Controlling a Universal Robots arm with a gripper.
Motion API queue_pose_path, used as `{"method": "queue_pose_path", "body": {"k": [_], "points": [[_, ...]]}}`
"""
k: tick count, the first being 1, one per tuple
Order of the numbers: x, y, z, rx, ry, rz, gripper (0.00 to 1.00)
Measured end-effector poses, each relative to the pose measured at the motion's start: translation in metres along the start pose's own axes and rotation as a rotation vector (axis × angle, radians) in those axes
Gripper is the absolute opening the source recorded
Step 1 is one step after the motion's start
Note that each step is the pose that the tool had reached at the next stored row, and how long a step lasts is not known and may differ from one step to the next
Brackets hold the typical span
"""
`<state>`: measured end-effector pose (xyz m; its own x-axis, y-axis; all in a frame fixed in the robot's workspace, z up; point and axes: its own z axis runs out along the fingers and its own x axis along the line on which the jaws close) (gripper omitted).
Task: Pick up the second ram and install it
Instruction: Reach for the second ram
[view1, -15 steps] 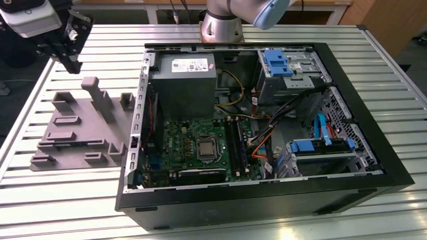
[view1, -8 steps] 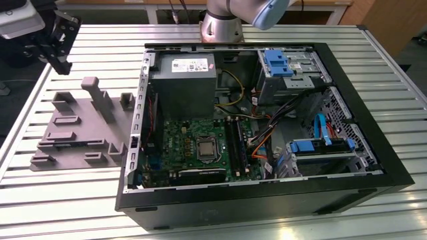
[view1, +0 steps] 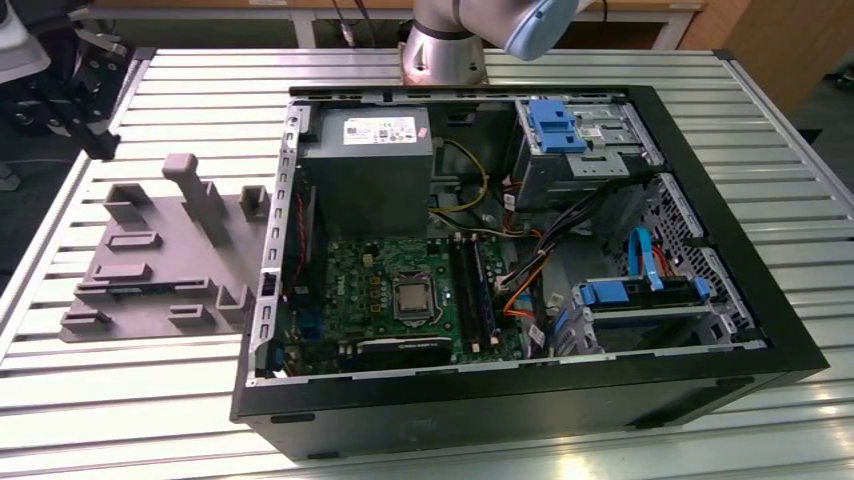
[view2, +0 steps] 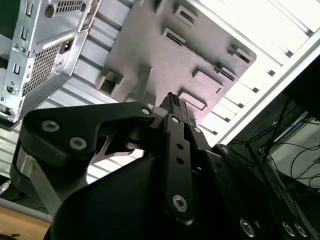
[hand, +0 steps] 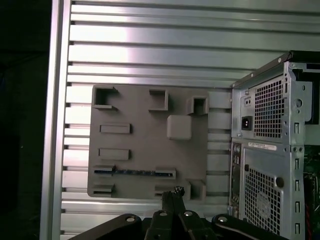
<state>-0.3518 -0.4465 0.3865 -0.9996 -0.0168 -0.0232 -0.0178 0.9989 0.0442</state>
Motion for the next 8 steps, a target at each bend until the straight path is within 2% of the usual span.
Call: {"method": "queue_pose_path", "body": {"k": [3, 8], "points": [[0.0033, -0.0014, 0.0001, -0.0001, 0.0001, -0.002, 0.11], [0.0039, -0.0015, 0.0001, 0.0, 0.0001, -0.002, 0.11]]}}
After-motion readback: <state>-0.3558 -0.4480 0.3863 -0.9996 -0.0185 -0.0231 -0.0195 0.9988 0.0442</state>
